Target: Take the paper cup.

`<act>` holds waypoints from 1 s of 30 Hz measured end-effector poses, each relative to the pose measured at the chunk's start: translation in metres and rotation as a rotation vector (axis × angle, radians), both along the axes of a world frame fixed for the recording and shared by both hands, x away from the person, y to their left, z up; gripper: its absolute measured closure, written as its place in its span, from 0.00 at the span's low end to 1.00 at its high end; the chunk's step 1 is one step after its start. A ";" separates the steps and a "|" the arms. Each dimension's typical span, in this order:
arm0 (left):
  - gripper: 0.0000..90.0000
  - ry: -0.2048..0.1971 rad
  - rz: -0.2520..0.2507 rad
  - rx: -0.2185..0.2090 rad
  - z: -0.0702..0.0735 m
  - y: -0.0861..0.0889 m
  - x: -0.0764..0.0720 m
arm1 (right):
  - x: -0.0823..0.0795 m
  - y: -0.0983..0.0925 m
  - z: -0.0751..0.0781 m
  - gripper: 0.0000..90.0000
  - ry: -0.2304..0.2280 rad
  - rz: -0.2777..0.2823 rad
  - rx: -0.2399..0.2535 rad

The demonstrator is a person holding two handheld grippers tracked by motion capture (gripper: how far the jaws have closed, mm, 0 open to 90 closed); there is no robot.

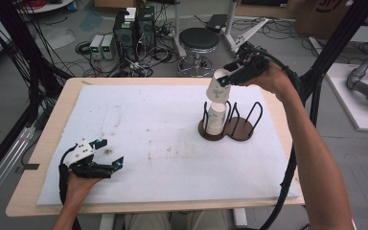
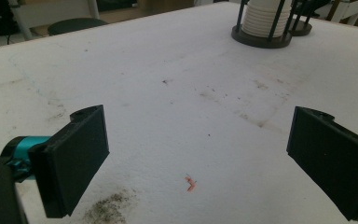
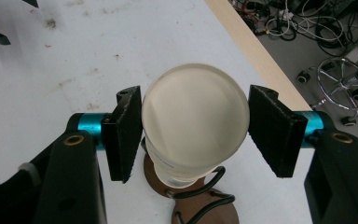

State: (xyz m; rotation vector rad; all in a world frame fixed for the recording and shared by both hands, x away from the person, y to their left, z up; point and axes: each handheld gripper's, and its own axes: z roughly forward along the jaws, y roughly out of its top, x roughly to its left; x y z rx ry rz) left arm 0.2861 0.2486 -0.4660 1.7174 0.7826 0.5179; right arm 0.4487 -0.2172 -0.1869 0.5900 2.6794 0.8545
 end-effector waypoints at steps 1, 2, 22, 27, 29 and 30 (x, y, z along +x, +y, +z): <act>0.06 0.000 0.000 0.000 0.000 0.000 0.000 | -0.001 0.000 0.001 0.43 -0.002 -0.001 -0.001; 0.06 0.000 0.000 0.000 0.000 0.000 0.000 | -0.001 0.000 0.001 0.43 -0.002 -0.001 -0.001; 0.06 0.001 -0.003 0.005 0.000 0.000 0.000 | -0.073 -0.001 -0.043 0.43 -0.048 0.157 0.283; 0.06 -0.001 -0.003 0.007 0.000 0.000 0.000 | -0.093 0.001 -0.065 0.43 -0.069 0.188 0.359; 0.06 0.002 -0.004 0.005 0.000 0.000 0.000 | -0.100 0.002 -0.075 0.43 -0.080 0.194 0.390; 0.06 0.001 -0.003 0.005 0.000 0.000 0.000 | -0.103 0.002 -0.080 0.43 -0.078 0.192 0.407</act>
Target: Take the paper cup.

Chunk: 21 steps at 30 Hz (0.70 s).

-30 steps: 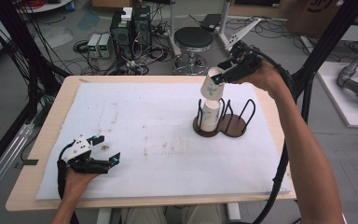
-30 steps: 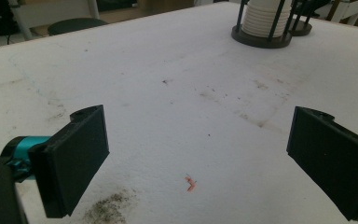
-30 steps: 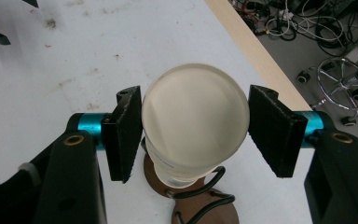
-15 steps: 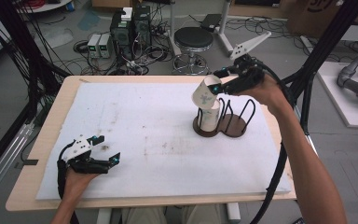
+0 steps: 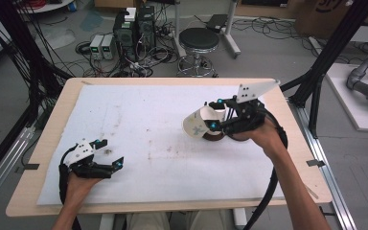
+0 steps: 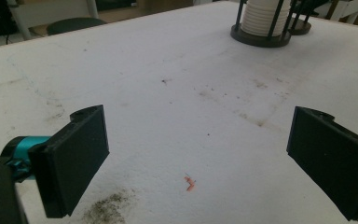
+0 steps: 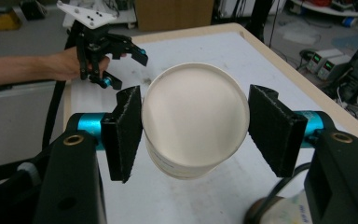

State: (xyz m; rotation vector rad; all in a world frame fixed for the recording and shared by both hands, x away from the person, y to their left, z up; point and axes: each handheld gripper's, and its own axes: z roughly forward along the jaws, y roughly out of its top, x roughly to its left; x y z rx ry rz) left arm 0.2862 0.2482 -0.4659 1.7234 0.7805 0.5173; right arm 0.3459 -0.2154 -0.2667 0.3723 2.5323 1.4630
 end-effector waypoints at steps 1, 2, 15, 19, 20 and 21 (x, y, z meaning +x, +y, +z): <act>0.06 0.000 -0.001 0.000 0.000 0.000 0.000 | -0.003 0.000 -0.007 0.43 0.001 0.008 0.018; 0.06 0.001 -0.001 0.000 0.000 0.000 0.000 | -0.005 0.000 -0.010 0.43 0.001 0.007 0.027; 0.06 -0.009 0.000 0.006 0.000 -0.001 -0.001 | -0.030 0.001 -0.078 0.43 -0.017 -0.002 0.171; 0.06 -0.006 0.000 0.013 0.000 -0.001 0.000 | -0.035 0.002 -0.088 0.43 -0.011 0.007 0.180; 0.06 -0.005 0.000 0.014 0.000 -0.001 0.000 | -0.036 0.002 -0.089 0.43 -0.015 0.010 0.187; 0.06 -0.005 0.000 0.015 0.000 -0.002 -0.001 | -0.036 0.002 -0.089 0.43 -0.015 0.010 0.187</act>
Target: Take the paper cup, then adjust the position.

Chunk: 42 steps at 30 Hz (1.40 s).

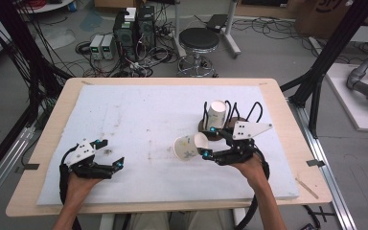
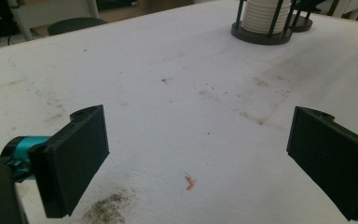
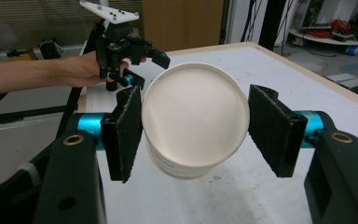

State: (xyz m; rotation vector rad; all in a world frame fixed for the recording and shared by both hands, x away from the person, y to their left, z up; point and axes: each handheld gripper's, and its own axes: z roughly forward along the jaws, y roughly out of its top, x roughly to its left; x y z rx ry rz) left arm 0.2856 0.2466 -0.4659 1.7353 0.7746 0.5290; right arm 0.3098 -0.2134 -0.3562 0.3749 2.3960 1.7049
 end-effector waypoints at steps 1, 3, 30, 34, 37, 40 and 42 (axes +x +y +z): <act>0.06 -0.002 0.000 0.004 0.000 0.000 0.000 | -0.002 0.001 -0.002 0.43 -0.003 0.008 0.000; 0.06 -0.002 -0.002 0.008 0.000 -0.001 0.000 | -0.002 0.002 -0.003 0.43 -0.004 0.012 0.004; 0.06 -0.078 -0.087 -0.041 0.020 0.004 0.000 | 0.004 0.004 -0.007 0.43 0.018 0.035 -0.005; 0.06 -0.074 -0.251 -0.053 0.035 0.001 0.004 | 0.006 0.006 -0.008 0.43 0.022 0.052 -0.003; 0.06 -0.085 -0.334 -0.049 0.044 -0.003 0.006 | 0.006 0.006 -0.007 0.43 0.025 0.062 0.001; 0.06 -0.100 -0.371 -0.045 0.051 -0.006 0.008 | 0.007 0.008 -0.006 0.43 0.028 0.077 0.008; 0.06 -0.100 -0.403 -0.054 0.055 -0.010 0.009 | 0.008 0.009 -0.006 0.43 0.027 0.085 0.007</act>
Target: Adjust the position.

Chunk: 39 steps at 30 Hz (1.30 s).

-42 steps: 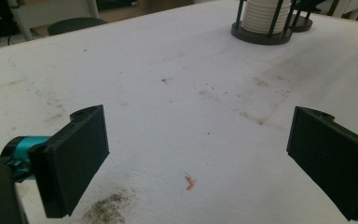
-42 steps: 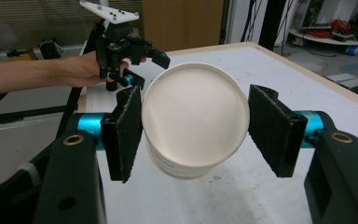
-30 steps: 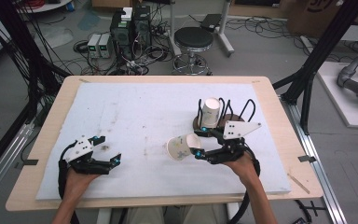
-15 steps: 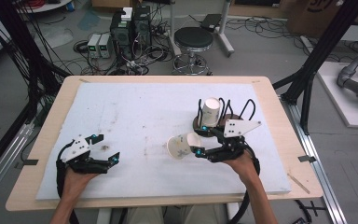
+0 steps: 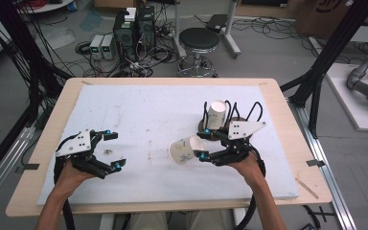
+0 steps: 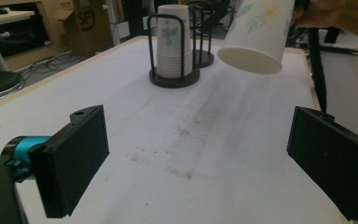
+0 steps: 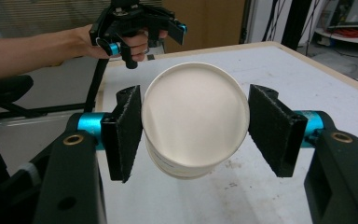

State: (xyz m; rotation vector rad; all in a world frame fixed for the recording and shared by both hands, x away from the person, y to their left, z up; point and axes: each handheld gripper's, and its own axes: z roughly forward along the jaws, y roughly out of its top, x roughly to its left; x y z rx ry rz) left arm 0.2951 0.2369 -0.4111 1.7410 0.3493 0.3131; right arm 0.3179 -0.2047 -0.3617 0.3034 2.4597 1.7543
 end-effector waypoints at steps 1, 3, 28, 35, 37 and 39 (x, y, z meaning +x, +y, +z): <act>0.06 0.002 -0.016 -0.008 0.001 -0.002 0.000 | 0.001 0.001 0.001 0.43 0.001 0.007 0.001; 0.06 0.002 -0.061 -0.025 0.004 -0.011 0.002 | 0.002 0.003 0.001 0.43 0.003 0.022 0.009; 0.06 -0.020 -0.324 -0.057 0.015 -0.124 0.024 | 0.004 0.021 0.003 0.43 0.013 0.111 0.025; 0.06 -0.014 -0.339 -0.065 0.014 -0.136 0.028 | 0.004 0.020 0.003 0.43 0.017 0.115 0.031; 0.06 -0.001 -0.343 -0.050 0.012 -0.140 0.029 | 0.004 0.019 0.003 0.43 0.018 0.117 0.034; 0.06 0.005 -0.349 -0.037 0.010 -0.142 0.029 | 0.005 0.019 0.003 0.43 0.019 0.120 0.033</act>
